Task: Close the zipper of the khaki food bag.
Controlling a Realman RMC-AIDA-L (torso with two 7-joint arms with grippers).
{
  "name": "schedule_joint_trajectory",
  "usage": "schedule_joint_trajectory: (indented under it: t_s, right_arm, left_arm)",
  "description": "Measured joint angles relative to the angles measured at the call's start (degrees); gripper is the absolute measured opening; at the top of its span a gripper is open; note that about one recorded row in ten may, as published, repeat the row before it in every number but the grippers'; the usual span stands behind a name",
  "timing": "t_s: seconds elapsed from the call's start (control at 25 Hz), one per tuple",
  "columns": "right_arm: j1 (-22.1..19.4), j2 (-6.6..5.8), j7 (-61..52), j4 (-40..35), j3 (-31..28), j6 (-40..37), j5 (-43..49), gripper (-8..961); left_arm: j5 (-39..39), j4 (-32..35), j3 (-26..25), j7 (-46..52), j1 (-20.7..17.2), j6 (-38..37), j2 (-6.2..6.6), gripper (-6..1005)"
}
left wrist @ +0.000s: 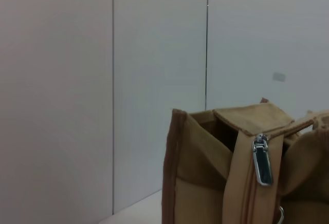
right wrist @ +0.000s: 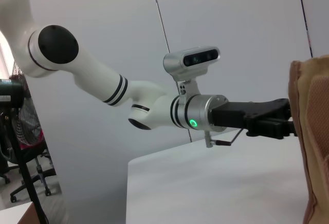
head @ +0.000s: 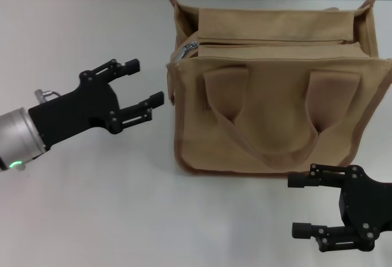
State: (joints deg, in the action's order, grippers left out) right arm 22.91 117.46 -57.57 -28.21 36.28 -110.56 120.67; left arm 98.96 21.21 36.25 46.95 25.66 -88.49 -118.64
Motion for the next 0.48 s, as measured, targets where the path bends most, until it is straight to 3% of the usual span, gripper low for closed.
schedule_joint_trajectory:
  t_s: [0.48]
  right_arm:
    - [-0.07,0.05,0.00,0.01,-0.15,-0.03,0.00,766]
  left_arm:
    - [-3.20,-2.46,-0.23,-1.67,3.68,4.81,-0.18,788]
